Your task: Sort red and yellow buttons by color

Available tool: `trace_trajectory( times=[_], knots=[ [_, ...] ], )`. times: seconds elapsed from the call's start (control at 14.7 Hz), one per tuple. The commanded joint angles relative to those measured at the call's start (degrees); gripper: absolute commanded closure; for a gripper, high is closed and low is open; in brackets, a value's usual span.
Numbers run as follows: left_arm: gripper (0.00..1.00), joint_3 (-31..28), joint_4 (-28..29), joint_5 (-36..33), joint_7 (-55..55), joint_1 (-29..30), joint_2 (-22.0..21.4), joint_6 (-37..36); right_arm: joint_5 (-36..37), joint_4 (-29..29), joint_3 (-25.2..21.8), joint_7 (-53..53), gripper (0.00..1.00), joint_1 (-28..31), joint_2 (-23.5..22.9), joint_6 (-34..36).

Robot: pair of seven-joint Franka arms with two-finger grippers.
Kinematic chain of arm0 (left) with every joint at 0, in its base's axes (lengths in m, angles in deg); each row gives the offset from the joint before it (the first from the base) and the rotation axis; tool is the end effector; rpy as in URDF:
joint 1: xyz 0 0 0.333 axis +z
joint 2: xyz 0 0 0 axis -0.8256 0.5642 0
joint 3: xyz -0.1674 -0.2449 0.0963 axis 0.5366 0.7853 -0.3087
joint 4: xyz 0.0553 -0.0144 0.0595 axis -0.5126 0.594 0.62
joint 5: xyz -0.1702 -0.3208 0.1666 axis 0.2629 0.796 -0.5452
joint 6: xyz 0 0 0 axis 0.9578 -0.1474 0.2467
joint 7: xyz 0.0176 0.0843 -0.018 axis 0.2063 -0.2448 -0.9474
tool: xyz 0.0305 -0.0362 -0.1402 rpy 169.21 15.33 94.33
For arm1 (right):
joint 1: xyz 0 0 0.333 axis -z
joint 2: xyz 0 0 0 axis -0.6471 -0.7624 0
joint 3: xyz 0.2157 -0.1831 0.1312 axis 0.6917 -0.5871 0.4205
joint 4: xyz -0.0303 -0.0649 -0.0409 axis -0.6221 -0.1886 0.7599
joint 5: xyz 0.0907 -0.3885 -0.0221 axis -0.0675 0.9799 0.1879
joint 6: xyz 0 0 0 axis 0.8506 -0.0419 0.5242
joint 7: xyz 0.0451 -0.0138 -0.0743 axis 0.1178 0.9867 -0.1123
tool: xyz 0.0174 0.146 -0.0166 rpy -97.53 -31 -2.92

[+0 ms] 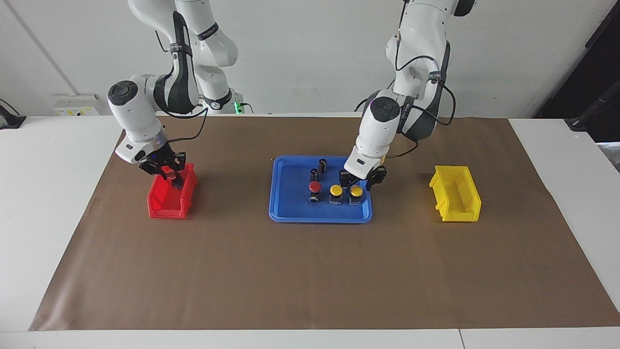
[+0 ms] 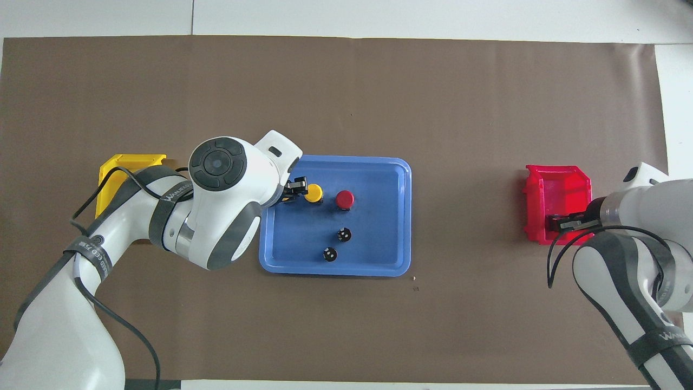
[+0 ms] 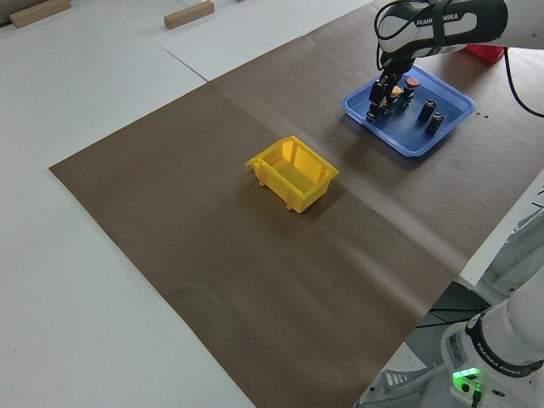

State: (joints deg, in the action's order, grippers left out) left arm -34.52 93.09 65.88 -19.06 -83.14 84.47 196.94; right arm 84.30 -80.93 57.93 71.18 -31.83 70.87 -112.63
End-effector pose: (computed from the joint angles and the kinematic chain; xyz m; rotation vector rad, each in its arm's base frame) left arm 0.5046 -0.3359 0.3112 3.0832 0.0620 0.0269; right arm 0.4809 -0.0642 0.3023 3.1041 0.3172 0.0106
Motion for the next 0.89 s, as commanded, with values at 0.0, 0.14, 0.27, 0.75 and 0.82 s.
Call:
trace_trajectory(
  times=[0.0,0.14,0.27,0.75,0.82],
  knots=[
    [0.52,-1.0,1.0,0.4,-1.4,-1.3,-0.4,1.3,0.5,-0.6,0.6,-1.4,0.55,1.1,0.5,-0.8],
    [0.76,-0.9,1.0,0.4,-1.9,-1.3,-0.4,1.4,0.7,1.1,0.6,-1.7,0.45,1.1,0.2,1.0],
    [0.93,-0.9,0.6,0.4,-2.4,-1.3,-0.4,0.7,0.7,8.4,0.7,-1.7,0.41,0.6,-1.8,9.2],
    [0.97,-1.4,-12.0,2.7,-0.7,3.3,-3.9,-17.4,-0.3,36.5,1.3,16.4,0.15,-14.0,-10.6,28.8],
    [0.96,-1.5,-13.6,2.7,2.7,4.6,-4.0,-21.4,-0.4,37.3,1.3,20.7,0.15,-17.2,-11.0,27.6]
  ],
)
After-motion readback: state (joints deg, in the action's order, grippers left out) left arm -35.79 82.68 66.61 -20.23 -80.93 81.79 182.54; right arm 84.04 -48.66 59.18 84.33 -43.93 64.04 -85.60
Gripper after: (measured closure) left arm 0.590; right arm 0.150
